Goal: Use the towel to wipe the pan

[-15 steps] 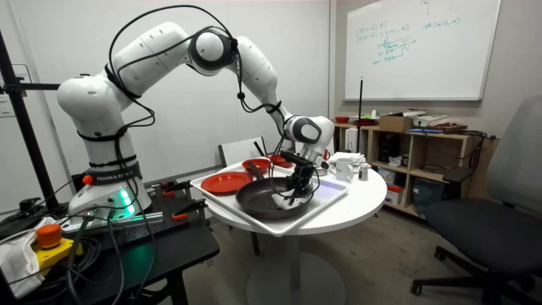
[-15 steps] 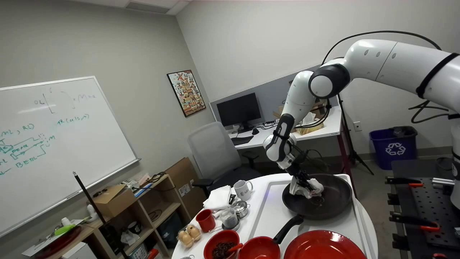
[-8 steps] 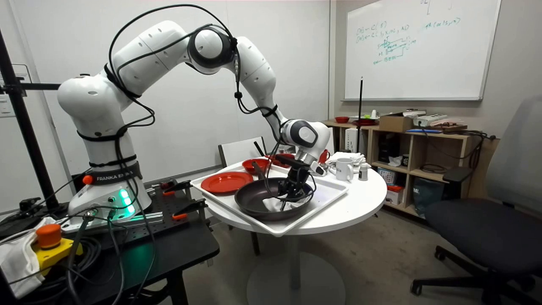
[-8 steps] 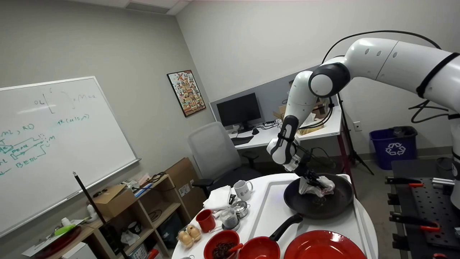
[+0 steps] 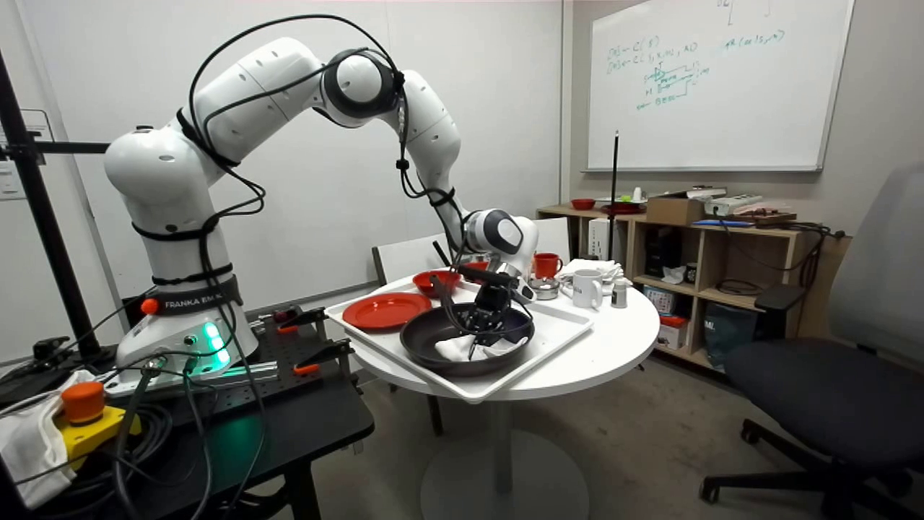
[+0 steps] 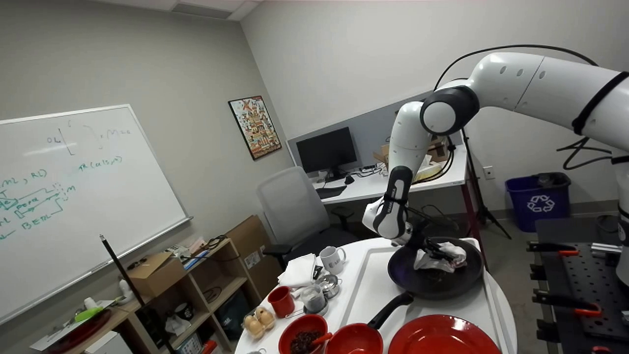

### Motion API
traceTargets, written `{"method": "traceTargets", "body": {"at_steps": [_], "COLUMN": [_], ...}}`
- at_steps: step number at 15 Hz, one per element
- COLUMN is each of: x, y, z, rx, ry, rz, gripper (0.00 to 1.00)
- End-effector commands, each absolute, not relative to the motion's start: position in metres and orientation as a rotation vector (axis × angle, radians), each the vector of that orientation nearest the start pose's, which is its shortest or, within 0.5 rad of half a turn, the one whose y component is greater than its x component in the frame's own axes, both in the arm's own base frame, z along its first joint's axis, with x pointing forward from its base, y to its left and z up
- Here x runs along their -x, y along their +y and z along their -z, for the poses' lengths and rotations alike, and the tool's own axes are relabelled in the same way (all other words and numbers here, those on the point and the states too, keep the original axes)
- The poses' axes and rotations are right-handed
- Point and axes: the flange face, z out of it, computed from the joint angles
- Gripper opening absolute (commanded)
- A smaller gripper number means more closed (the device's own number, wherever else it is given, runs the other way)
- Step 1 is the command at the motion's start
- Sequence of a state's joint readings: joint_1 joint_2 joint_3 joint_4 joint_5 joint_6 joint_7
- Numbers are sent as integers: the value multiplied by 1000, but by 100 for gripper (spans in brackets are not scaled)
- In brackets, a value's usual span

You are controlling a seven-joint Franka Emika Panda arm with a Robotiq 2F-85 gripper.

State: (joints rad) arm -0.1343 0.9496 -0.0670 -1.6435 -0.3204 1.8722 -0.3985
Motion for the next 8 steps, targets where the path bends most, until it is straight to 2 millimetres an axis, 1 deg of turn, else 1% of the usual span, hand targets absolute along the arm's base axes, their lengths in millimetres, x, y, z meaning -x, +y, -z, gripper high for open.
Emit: {"method": "traceTargets", "body": {"at_steps": [1, 8], "x": [-548, -541], "y": [-104, -59], "z": [-6, -3], "rx": [2890, 2811], "ry": [-811, -1094], "rz": [-1262, -1295], "gripper": [4, 4]}}
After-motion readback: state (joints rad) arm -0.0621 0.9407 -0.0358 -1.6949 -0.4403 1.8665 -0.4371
